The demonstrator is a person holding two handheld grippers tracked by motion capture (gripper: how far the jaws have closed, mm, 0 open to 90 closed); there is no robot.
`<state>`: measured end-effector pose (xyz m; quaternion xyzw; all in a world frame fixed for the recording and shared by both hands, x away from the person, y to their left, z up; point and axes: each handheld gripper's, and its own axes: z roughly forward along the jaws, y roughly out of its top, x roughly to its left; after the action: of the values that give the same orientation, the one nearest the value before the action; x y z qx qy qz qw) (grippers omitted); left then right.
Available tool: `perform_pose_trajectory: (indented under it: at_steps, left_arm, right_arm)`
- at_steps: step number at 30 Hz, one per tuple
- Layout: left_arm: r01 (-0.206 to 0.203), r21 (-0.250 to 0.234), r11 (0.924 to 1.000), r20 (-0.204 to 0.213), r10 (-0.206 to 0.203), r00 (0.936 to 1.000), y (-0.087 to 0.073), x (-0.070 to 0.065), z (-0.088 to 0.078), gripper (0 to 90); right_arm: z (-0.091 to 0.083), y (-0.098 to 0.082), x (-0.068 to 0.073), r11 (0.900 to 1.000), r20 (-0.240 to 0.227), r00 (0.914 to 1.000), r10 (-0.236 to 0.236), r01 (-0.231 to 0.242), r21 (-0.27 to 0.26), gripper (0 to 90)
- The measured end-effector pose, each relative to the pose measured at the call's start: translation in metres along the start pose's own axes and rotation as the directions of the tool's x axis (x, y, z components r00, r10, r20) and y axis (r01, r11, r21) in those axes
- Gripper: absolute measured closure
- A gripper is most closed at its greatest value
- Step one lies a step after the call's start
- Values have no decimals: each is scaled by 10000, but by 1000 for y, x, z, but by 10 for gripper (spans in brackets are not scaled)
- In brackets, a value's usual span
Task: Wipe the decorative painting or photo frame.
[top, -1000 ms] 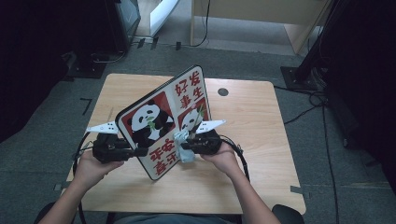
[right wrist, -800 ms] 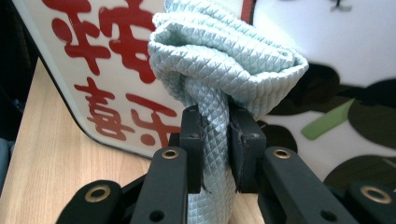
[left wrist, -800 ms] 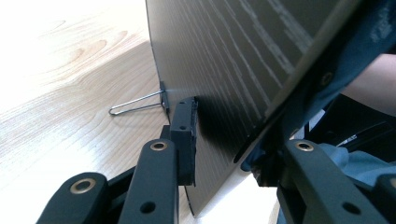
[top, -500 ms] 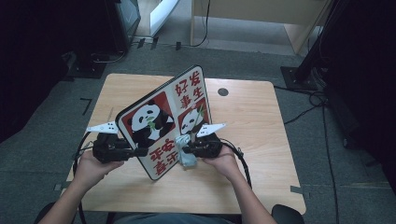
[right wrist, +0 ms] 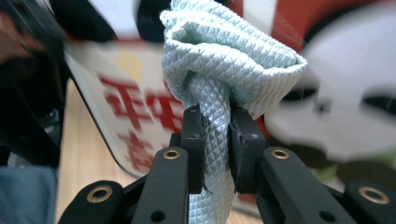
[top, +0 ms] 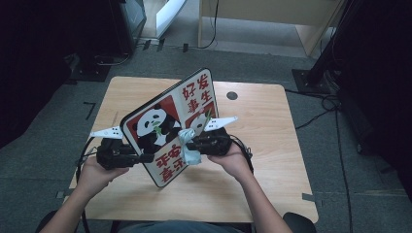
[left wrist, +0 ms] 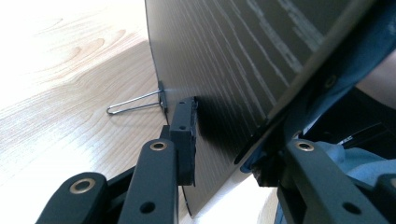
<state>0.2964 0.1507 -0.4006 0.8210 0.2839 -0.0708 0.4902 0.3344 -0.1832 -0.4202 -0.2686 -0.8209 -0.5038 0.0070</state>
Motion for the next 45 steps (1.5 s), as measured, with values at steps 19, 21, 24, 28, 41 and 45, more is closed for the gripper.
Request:
perform_pose_trajectory:
  at_steps: [19,21,24,28,41,45]
  left_arm:
    - [28,-20,10000,11,-28,10000,0,0,0,680]
    - [24,-22,10000,13,-24,10000,0,0,0,681]
    - [21,-27,10000,11,-21,10000,-1,0,0,681]
    - [44,-23,10000,-23,-44,10000,-1,0,0,683]
    - [-7,-17,10000,-150,6,9999,0,-1,0,690]
    - [-90,-11,10000,-201,90,9998,0,-2,0,690]
  right_arm:
    - [-16,137,63,9863,-374,9859,-1630,1618,-318,784]
    - [-12,147,71,9839,-430,9830,-1782,1774,-228,784]
    - [-9,157,78,9812,-564,9797,-1926,1915,-242,784]
    - [-3,165,81,9821,-556,9806,-1882,1879,-97,784]
    - [-5,156,71,9835,-224,9833,-1808,1806,-117,784]
    - [-4,152,67,9844,-157,9843,-1761,1759,-86,784]
